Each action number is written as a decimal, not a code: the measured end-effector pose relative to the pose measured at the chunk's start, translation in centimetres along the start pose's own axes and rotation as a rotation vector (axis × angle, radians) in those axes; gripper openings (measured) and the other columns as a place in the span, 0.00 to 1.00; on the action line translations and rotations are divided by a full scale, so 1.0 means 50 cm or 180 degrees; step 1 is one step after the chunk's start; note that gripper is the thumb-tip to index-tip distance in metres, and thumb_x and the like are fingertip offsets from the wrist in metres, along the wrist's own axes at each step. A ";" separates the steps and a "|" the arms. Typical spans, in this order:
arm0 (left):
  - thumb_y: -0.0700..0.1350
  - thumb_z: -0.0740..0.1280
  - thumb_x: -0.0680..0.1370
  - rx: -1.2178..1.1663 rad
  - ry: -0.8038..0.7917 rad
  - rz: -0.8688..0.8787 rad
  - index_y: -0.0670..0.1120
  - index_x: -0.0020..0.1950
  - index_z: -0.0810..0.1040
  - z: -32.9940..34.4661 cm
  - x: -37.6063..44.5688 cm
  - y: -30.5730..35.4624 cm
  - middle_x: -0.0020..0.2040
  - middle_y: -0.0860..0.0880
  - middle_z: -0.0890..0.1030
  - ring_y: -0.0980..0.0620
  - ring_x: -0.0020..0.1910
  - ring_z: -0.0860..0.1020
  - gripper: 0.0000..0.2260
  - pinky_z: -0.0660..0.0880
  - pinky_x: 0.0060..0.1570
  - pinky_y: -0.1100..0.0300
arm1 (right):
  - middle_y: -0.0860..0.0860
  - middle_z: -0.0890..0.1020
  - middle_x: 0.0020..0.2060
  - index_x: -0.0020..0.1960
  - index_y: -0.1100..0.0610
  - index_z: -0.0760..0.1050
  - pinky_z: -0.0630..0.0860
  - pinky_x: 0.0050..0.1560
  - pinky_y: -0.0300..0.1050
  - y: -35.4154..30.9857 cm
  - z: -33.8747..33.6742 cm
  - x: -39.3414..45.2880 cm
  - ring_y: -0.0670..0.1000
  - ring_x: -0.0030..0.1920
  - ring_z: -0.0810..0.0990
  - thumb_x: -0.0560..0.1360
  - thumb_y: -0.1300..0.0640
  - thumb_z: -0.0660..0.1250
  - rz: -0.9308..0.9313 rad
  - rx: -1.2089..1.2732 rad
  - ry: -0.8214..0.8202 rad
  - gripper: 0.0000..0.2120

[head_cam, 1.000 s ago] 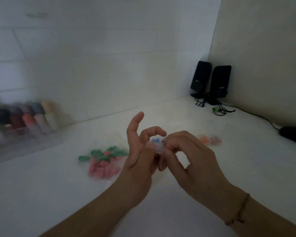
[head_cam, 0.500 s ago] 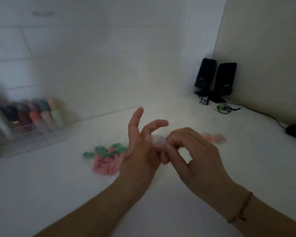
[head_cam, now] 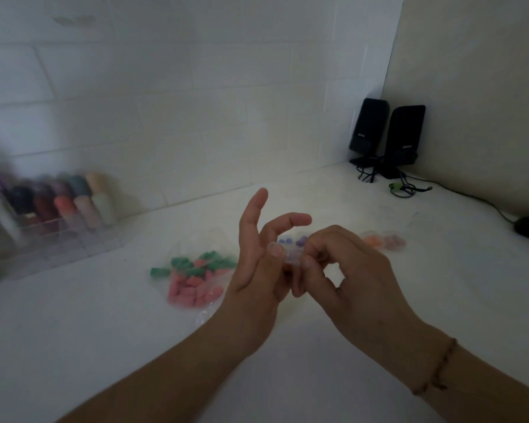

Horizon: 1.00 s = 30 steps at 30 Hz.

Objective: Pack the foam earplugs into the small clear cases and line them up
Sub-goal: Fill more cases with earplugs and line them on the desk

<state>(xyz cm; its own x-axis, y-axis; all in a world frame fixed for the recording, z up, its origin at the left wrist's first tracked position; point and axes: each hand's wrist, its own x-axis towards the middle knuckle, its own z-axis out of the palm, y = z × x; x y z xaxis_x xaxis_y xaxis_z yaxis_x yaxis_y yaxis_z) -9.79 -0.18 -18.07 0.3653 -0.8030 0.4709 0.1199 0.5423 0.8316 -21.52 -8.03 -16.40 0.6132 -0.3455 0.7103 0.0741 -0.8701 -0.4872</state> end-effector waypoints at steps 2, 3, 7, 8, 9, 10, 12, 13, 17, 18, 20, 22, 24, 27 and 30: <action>0.49 0.60 0.75 0.0006 -0.0020 0.0056 0.71 0.66 0.65 0.001 0.000 -0.001 0.62 0.47 0.76 0.40 0.41 0.70 0.23 0.72 0.33 0.61 | 0.43 0.78 0.35 0.39 0.54 0.73 0.75 0.43 0.40 -0.001 -0.001 0.001 0.46 0.39 0.79 0.76 0.57 0.62 0.0049 0.0053 0.0047 0.07; 0.49 0.60 0.75 -0.0017 -0.0024 0.0072 0.71 0.66 0.65 0.002 -0.001 0.000 0.62 0.47 0.76 0.40 0.40 0.70 0.23 0.72 0.33 0.61 | 0.42 0.78 0.35 0.39 0.54 0.73 0.75 0.43 0.41 -0.002 -0.002 0.003 0.46 0.38 0.79 0.76 0.58 0.62 0.0029 0.0061 0.0054 0.07; 0.42 0.64 0.74 -0.0070 -0.0020 -0.0115 0.74 0.64 0.63 0.014 0.001 0.005 0.61 0.47 0.77 0.43 0.36 0.72 0.29 0.73 0.30 0.61 | 0.43 0.81 0.34 0.40 0.54 0.76 0.77 0.37 0.50 0.003 -0.015 0.011 0.47 0.35 0.82 0.76 0.56 0.66 0.0141 0.0285 0.0111 0.07; 0.39 0.63 0.74 -0.0022 -0.0013 -0.0242 0.76 0.62 0.62 0.019 0.001 0.005 0.61 0.47 0.76 0.44 0.33 0.72 0.32 0.72 0.29 0.61 | 0.45 0.82 0.36 0.41 0.54 0.76 0.78 0.35 0.50 0.006 -0.019 0.012 0.47 0.35 0.82 0.76 0.56 0.67 0.0265 0.0381 0.0173 0.05; 0.36 0.62 0.73 0.0051 -0.0042 -0.0358 0.78 0.61 0.61 0.023 -0.001 0.006 0.62 0.47 0.75 0.47 0.31 0.73 0.35 0.73 0.28 0.61 | 0.45 0.83 0.39 0.42 0.52 0.76 0.78 0.33 0.49 0.008 -0.023 0.013 0.48 0.36 0.83 0.75 0.56 0.68 0.0358 0.0446 0.0220 0.04; 0.35 0.60 0.73 0.0178 -0.0144 -0.0418 0.79 0.61 0.58 0.024 -0.006 0.004 0.64 0.48 0.73 0.49 0.30 0.74 0.37 0.73 0.28 0.60 | 0.44 0.84 0.42 0.43 0.51 0.76 0.77 0.31 0.46 0.010 -0.026 0.013 0.48 0.36 0.83 0.75 0.57 0.69 0.0400 0.0481 0.0217 0.03; 0.34 0.58 0.74 0.0555 -0.0503 -0.0401 0.72 0.70 0.50 0.019 -0.017 0.000 0.66 0.51 0.70 0.54 0.32 0.73 0.39 0.74 0.34 0.57 | 0.40 0.83 0.44 0.43 0.51 0.76 0.73 0.27 0.36 0.013 -0.028 0.012 0.47 0.34 0.82 0.74 0.60 0.71 0.0381 0.0507 0.0098 0.06; 0.33 0.57 0.74 0.0700 -0.0622 -0.0405 0.65 0.74 0.48 0.016 -0.021 0.001 0.66 0.52 0.70 0.55 0.34 0.73 0.38 0.74 0.36 0.55 | 0.40 0.83 0.44 0.43 0.52 0.76 0.71 0.27 0.33 0.015 -0.027 0.010 0.47 0.32 0.81 0.73 0.61 0.72 0.0369 0.0519 0.0045 0.07; 0.34 0.58 0.74 0.0763 -0.0580 -0.0581 0.53 0.75 0.58 0.020 -0.020 0.016 0.56 0.45 0.76 0.51 0.38 0.77 0.31 0.76 0.42 0.54 | 0.38 0.82 0.32 0.41 0.50 0.79 0.70 0.26 0.32 0.013 -0.022 0.005 0.44 0.24 0.77 0.71 0.63 0.74 0.0487 0.0459 0.0351 0.09; 0.35 0.59 0.73 0.0792 -0.0506 -0.0638 0.51 0.73 0.63 0.021 -0.015 0.022 0.52 0.43 0.78 0.49 0.40 0.79 0.28 0.77 0.44 0.54 | 0.37 0.79 0.28 0.41 0.51 0.79 0.69 0.25 0.32 0.012 -0.022 0.006 0.43 0.22 0.75 0.71 0.63 0.74 0.0492 0.0412 0.0435 0.08; 0.34 0.60 0.73 0.0764 -0.0411 -0.0802 0.44 0.66 0.72 0.018 -0.003 0.033 0.47 0.37 0.79 0.47 0.42 0.80 0.21 0.78 0.46 0.53 | 0.33 0.77 0.27 0.41 0.53 0.79 0.69 0.24 0.31 0.002 -0.026 0.013 0.42 0.22 0.75 0.72 0.65 0.73 0.0349 0.0353 0.0412 0.08; 0.31 0.58 0.75 0.0553 -0.0352 -0.0945 0.38 0.62 0.74 0.010 0.004 0.049 0.48 0.32 0.78 0.44 0.40 0.80 0.17 0.78 0.42 0.54 | 0.28 0.77 0.32 0.46 0.51 0.79 0.68 0.26 0.27 -0.009 -0.030 0.016 0.39 0.24 0.75 0.73 0.65 0.71 0.0010 0.0220 0.0291 0.09; 0.31 0.58 0.77 0.0308 -0.0158 -0.1027 0.38 0.59 0.76 -0.002 0.009 0.072 0.50 0.33 0.80 0.43 0.36 0.80 0.14 0.78 0.38 0.56 | 0.30 0.78 0.36 0.54 0.45 0.79 0.72 0.25 0.34 -0.012 -0.034 0.013 0.41 0.25 0.77 0.75 0.58 0.69 -0.0134 0.0148 0.0228 0.11; 0.36 0.62 0.77 0.0129 0.0345 -0.1017 0.40 0.55 0.79 -0.037 0.033 0.122 0.43 0.38 0.81 0.48 0.30 0.77 0.10 0.75 0.36 0.57 | 0.37 0.82 0.44 0.54 0.49 0.79 0.71 0.23 0.40 -0.001 -0.035 0.009 0.45 0.23 0.75 0.75 0.52 0.66 -0.0112 0.0136 0.0242 0.09; 0.41 0.62 0.77 -0.0046 0.0871 -0.0718 0.41 0.54 0.78 -0.099 0.073 0.160 0.36 0.44 0.76 0.50 0.27 0.73 0.08 0.71 0.34 0.58 | 0.37 0.82 0.48 0.48 0.49 0.81 0.71 0.32 0.32 0.011 -0.024 -0.001 0.38 0.24 0.73 0.74 0.49 0.66 -0.0327 -0.0202 -0.0207 0.07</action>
<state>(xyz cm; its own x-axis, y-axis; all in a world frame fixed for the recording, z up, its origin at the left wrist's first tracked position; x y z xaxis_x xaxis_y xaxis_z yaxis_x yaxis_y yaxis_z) -2.91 2.44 -11.16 0.5617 -0.8080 0.1780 0.2379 0.3638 0.9006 -22.42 -8.90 -16.08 0.6548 -0.2318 0.7194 0.0904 -0.9209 -0.3790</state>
